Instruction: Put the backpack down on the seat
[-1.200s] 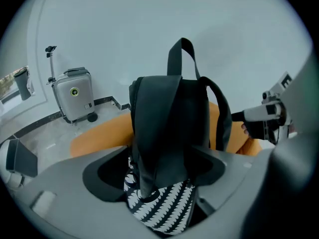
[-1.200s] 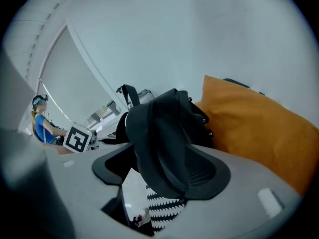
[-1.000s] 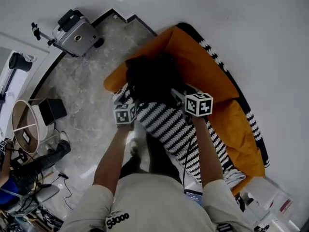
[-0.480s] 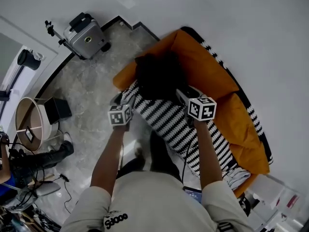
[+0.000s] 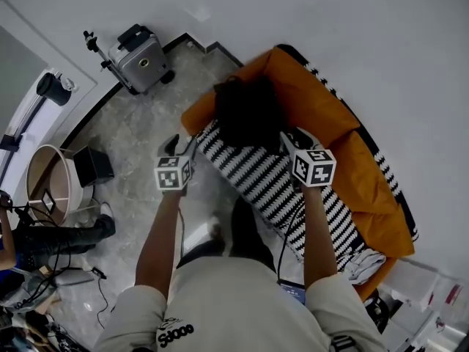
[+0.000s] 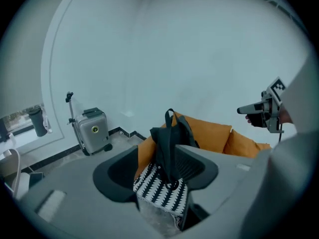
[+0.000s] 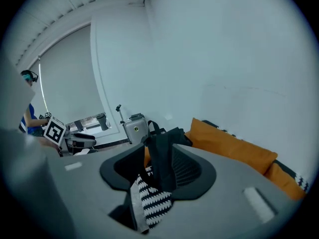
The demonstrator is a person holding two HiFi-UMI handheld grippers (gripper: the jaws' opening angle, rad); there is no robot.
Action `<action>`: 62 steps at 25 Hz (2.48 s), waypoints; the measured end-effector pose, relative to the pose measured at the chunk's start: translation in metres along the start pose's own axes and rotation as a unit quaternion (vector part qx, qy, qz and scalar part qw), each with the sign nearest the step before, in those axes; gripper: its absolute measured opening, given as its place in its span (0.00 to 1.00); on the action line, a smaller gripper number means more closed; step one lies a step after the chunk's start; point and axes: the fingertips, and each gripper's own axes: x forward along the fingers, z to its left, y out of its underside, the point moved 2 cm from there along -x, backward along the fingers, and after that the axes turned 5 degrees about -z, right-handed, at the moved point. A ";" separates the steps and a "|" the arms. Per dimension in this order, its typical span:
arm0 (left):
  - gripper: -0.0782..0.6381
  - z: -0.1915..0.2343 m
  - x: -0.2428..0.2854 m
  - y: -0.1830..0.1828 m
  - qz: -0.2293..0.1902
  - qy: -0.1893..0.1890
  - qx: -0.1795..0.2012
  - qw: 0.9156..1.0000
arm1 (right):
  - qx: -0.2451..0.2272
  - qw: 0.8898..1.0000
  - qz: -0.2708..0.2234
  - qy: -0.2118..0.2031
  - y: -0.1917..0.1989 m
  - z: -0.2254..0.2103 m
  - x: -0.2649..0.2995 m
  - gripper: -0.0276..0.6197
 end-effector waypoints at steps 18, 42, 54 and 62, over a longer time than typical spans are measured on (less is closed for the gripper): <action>0.24 -0.024 -0.154 -0.072 -0.108 0.023 0.089 0.990 | -0.069 0.990 -0.110 0.048 -0.043 0.098 -0.139 0.10; 0.12 -0.099 -0.298 -0.134 -0.234 0.063 0.161 0.957 | -0.163 0.963 -0.214 0.007 -0.087 0.216 -0.257 0.05; 0.12 -0.120 -0.335 -0.151 -0.267 0.084 0.198 0.939 | -0.173 0.957 -0.233 -0.012 -0.096 0.248 -0.273 0.05; 0.12 -0.125 -0.335 -0.157 -0.268 0.097 0.207 0.936 | -0.186 0.957 -0.223 -0.004 -0.096 0.249 -0.267 0.05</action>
